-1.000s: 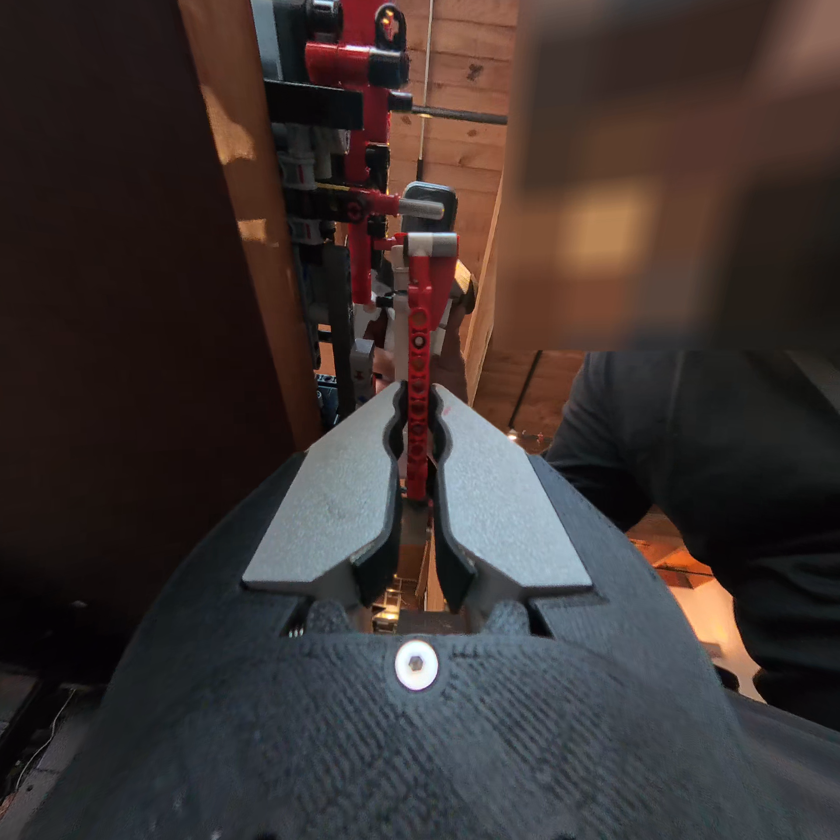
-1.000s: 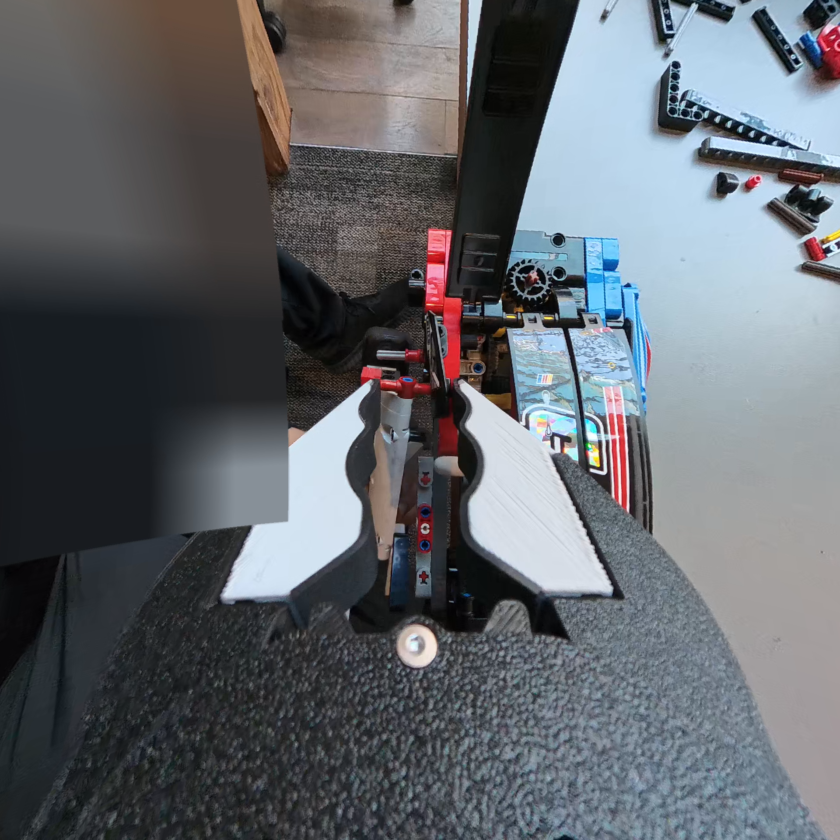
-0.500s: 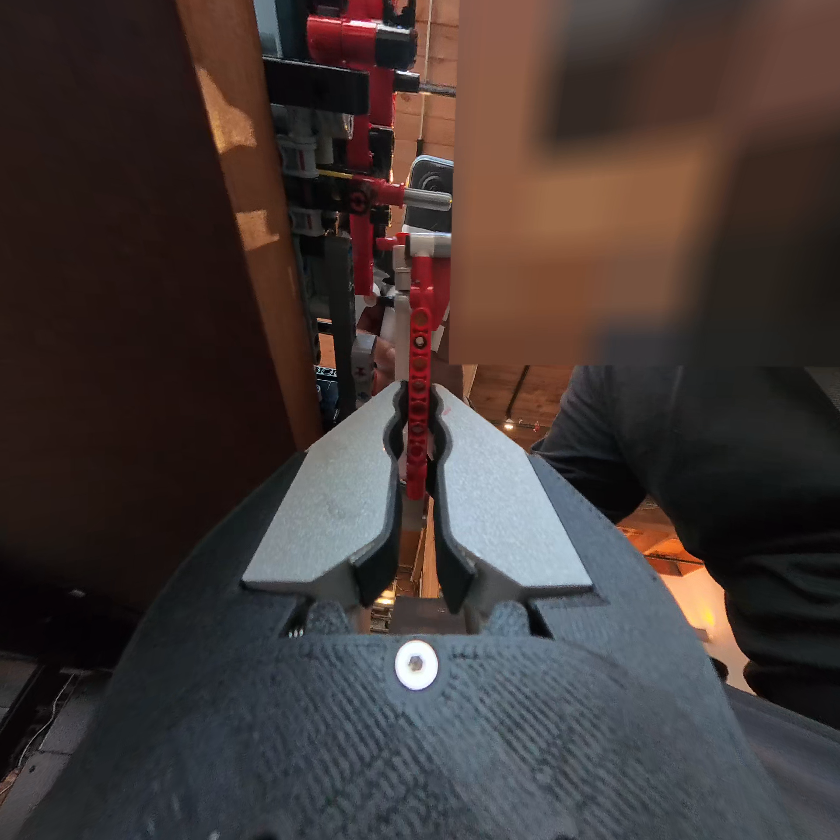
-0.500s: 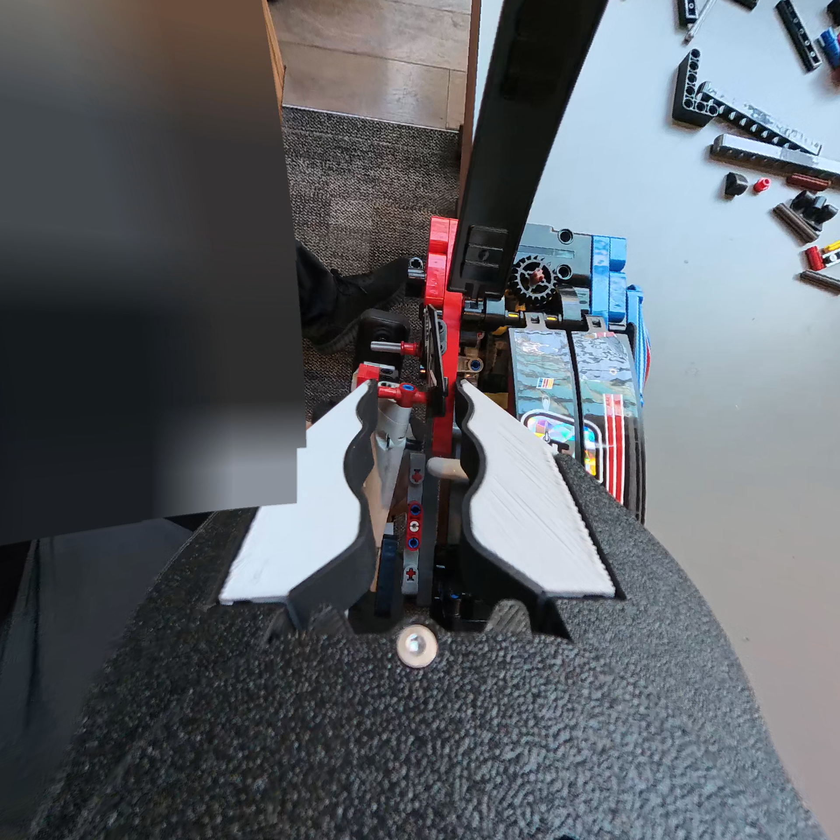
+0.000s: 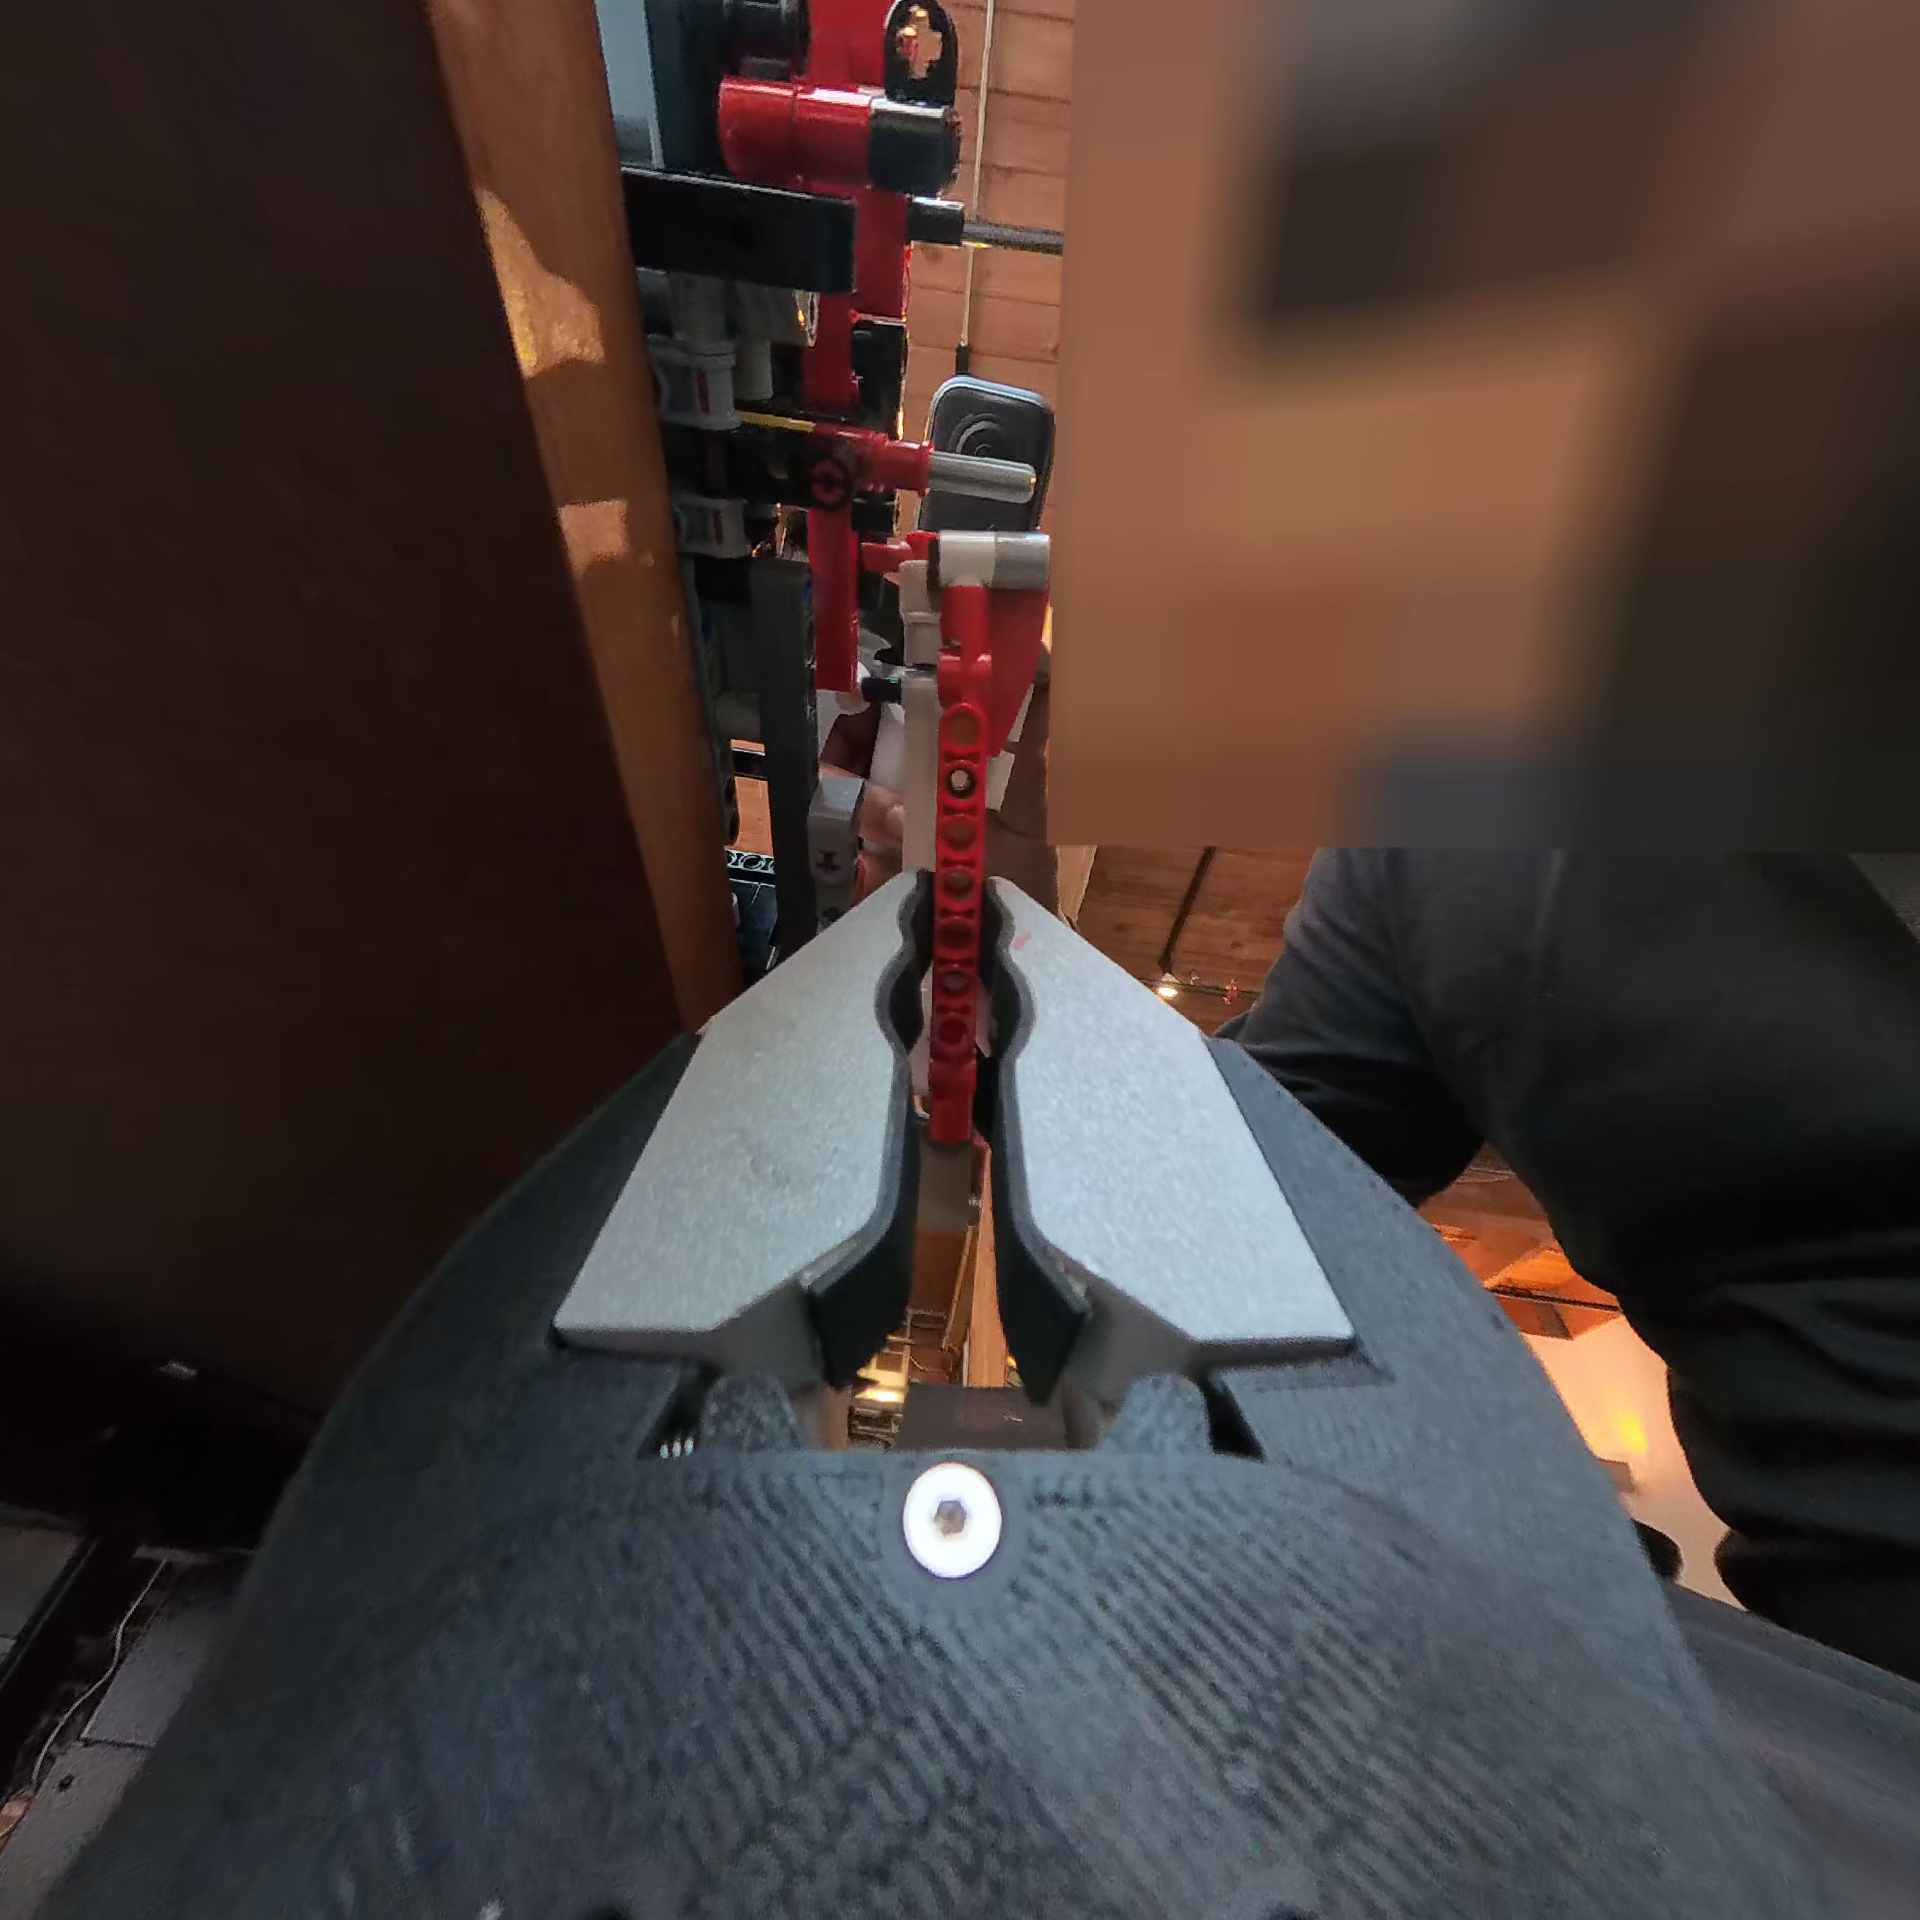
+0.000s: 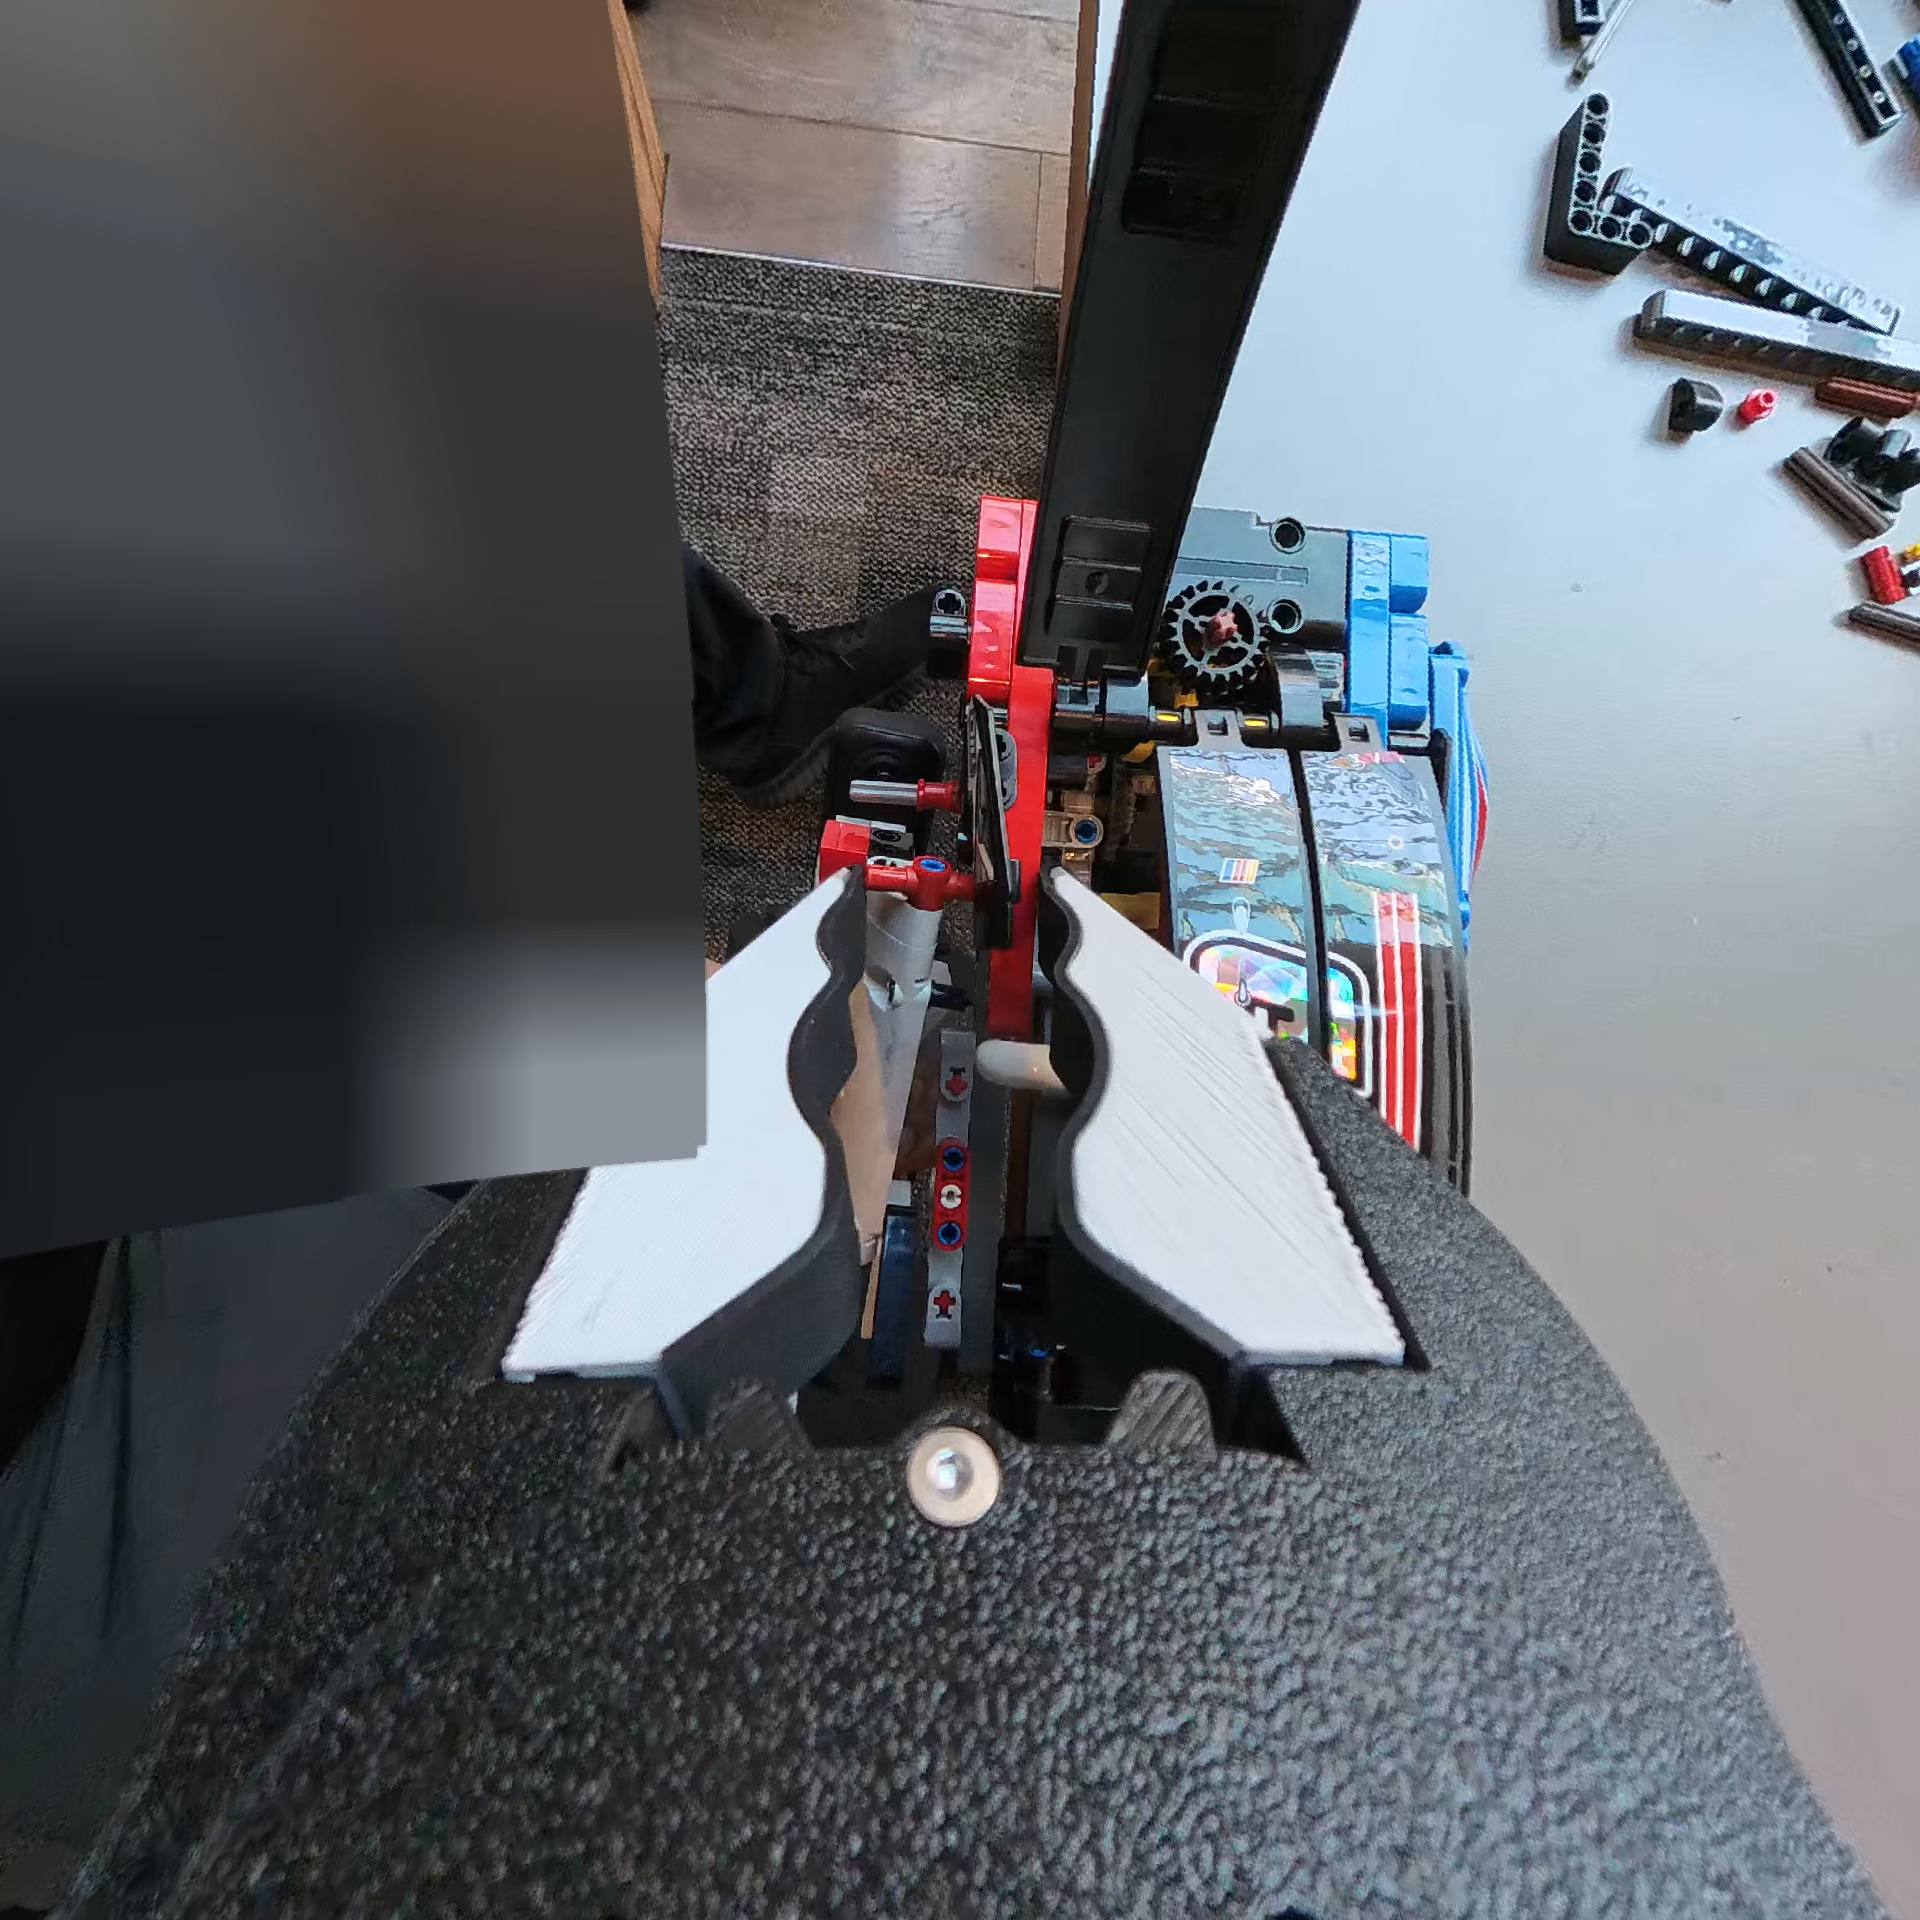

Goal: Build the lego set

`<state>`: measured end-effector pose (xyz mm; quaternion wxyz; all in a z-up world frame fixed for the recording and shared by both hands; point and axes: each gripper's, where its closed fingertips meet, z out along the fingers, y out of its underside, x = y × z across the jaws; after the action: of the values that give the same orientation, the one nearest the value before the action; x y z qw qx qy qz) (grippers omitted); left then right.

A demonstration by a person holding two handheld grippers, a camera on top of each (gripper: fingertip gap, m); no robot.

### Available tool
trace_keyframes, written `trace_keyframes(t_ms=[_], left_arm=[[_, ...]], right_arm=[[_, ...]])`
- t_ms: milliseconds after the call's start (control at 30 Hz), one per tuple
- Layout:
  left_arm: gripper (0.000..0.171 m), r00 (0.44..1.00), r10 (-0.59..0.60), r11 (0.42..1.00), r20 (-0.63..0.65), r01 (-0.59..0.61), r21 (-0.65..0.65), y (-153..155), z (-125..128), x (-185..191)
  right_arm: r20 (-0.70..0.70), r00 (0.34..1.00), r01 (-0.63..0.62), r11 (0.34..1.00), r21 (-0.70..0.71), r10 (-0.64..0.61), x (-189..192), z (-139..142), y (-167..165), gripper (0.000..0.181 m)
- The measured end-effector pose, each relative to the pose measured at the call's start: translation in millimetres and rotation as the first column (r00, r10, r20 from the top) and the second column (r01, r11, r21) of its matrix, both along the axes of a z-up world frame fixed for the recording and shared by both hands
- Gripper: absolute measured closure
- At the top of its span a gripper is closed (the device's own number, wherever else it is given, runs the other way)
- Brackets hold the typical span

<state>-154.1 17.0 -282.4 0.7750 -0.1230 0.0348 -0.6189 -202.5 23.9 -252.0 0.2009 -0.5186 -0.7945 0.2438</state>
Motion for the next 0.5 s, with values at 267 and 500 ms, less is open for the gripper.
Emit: trace_keyframes(t_ms=[267, 500], left_arm=[[0.166, 1.0, -0.004, 1.0, 0.003, 0.004, -0.011, 2.2, -1.5, 0.7], [0.166, 1.0, -0.008, 1.0, 0.004, 0.008, -0.018, 4.9, -3.3, 1.1]], right_arm=[[0.042, 0.999, 0.014, 0.999, -0.046, -0.012, 1.5, -2.3, 1.9, 0.152], [0.099, 0.995, 0.0, 0.998, -0.064, 0.006, 3.0, -3.9, 3.5, 0.153]])
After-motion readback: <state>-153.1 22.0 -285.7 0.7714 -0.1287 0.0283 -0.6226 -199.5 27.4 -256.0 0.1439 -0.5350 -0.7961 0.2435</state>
